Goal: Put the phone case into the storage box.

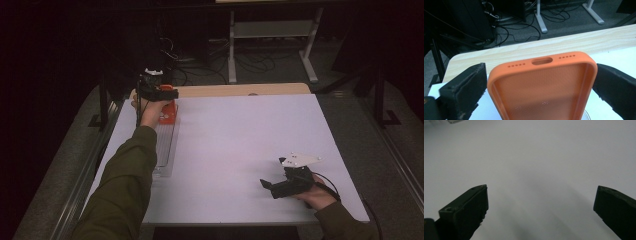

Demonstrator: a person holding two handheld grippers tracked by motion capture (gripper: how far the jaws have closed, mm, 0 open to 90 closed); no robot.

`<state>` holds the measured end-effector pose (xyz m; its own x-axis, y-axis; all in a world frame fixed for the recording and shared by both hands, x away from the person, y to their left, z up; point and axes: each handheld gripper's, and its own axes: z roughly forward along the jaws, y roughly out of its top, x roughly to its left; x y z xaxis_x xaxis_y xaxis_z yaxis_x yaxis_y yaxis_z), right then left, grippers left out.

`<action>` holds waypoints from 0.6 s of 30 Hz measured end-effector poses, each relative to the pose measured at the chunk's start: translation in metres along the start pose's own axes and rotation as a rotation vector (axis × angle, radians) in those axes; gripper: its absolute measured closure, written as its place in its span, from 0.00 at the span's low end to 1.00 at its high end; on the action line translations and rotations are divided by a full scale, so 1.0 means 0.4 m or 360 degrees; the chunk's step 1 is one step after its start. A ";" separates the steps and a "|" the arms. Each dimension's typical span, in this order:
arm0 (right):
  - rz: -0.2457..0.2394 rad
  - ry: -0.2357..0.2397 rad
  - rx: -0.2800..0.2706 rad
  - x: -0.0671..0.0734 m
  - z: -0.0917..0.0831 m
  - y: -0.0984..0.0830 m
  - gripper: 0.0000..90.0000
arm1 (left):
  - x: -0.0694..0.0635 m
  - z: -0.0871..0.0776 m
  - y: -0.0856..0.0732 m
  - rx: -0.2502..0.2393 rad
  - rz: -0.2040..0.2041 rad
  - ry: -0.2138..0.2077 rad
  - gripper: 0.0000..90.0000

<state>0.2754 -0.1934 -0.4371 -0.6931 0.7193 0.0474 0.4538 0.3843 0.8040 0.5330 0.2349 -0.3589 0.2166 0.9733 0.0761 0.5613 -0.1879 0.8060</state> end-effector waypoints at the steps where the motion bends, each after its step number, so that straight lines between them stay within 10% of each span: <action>1: -0.0003 0.0000 0.0000 0.000 0.000 0.000 0.00 | 0.001 -0.003 0.002 -0.0003 0.0009 0.0000 0.00; 18: 0.0003 -0.0008 0.0000 -0.001 -0.002 -0.001 0.00 | 0.011 -0.090 0.019 -0.0063 0.0079 -0.0220 0.00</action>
<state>0.2752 -0.1943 -0.4370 -0.6896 0.7228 0.0459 0.4550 0.3831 0.8039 0.5093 0.2424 -0.3313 0.3527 0.9350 0.0368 0.5161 -0.2271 0.8259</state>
